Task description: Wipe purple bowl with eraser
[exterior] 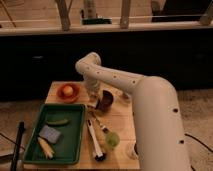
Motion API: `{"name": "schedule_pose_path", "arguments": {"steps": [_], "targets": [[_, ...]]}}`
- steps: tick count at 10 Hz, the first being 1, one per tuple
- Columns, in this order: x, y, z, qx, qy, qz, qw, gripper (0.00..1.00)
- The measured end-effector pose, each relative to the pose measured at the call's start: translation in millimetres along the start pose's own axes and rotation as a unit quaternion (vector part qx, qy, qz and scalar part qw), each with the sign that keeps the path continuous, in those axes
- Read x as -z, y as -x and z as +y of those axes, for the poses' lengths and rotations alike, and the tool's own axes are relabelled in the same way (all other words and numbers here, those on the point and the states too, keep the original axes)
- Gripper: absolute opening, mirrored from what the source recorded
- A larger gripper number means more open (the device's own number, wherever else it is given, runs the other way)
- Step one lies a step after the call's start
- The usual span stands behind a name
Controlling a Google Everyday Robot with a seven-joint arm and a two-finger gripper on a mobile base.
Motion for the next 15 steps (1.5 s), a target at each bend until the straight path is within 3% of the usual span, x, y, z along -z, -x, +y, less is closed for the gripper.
{"name": "schedule_pose_path", "arguments": {"steps": [4, 8, 12, 15], "targets": [[4, -9, 50, -0.037, -0.009, -0.001, 0.9993, 0.0], [18, -35, 58, -0.072, -0.016, 0.019, 0.9971, 0.0], [21, -57, 37, -0.074, -0.015, 0.025, 0.9968, 0.0], [19, -42, -1, -0.037, -0.015, 0.022, 0.999, 0.0]]}}
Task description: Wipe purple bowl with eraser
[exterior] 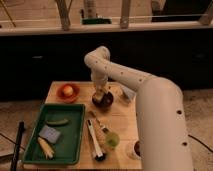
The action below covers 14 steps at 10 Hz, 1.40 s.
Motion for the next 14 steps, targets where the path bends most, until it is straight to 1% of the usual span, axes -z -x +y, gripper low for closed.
{"name": "schedule_pose_path", "arguments": {"steps": [1, 2, 3, 5, 7, 9, 10, 11, 12, 14], "targets": [[-1, 4, -7, 0.012, 0.0, 0.0, 0.9999, 0.0], [-2, 12, -13, 0.026, 0.0, -0.004, 0.9997, 0.0], [-4, 18, -15, 0.038, 0.002, -0.007, 0.9993, 0.0], [-7, 39, -10, 0.061, 0.005, -0.015, 0.998, 0.0], [-11, 50, 5, 0.063, 0.005, -0.017, 0.9978, 0.0], [-12, 42, 28, 0.048, 0.009, -0.017, 0.9986, 0.0], [-12, 32, 44, 0.032, 0.008, -0.017, 0.9993, 0.0], [-11, 24, 55, 0.018, 0.007, -0.017, 0.9997, 0.0], [-8, 12, 65, 0.001, 0.005, -0.013, 0.9999, 0.0], [-3, -11, 68, -0.022, 0.0, -0.004, 0.9997, 0.0]]}}
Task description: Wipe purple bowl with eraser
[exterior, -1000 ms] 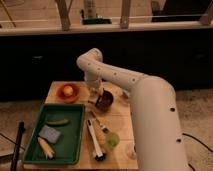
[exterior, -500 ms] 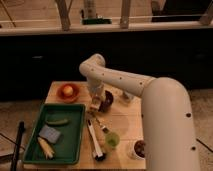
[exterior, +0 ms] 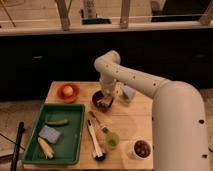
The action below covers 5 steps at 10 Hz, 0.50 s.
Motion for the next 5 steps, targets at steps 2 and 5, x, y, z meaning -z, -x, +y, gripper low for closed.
{"name": "schedule_pose_path", "arguments": {"steps": [2, 5], "targets": [[4, -13, -8, -0.007, 0.0, 0.005, 1.0, 0.0], [4, -14, -35, 0.005, -0.002, 0.006, 1.0, 0.0]]}}
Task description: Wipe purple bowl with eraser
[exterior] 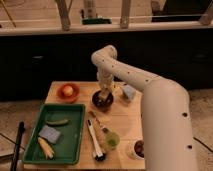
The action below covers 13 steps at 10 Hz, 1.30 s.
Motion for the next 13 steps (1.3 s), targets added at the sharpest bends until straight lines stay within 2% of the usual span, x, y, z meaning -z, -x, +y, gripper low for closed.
{"name": "schedule_pose_path", "arguments": {"steps": [2, 4, 5, 8, 9, 11, 13], "targets": [[-3, 16, -26, 0.027, -0.003, -0.005, 0.9996, 0.0], [-7, 29, -32, 0.053, 0.003, -0.008, 0.9985, 0.0], [-9, 48, -37, 0.073, 0.003, -0.017, 0.9972, 0.0], [-11, 66, -17, 0.088, 0.013, -0.027, 0.9957, 0.0], [-11, 65, -11, 0.084, 0.01, -0.029, 0.996, 0.0], [-9, 53, 16, 0.064, 0.01, -0.029, 0.9975, 0.0], [-5, 35, 32, 0.033, 0.006, -0.026, 0.9991, 0.0]]}}
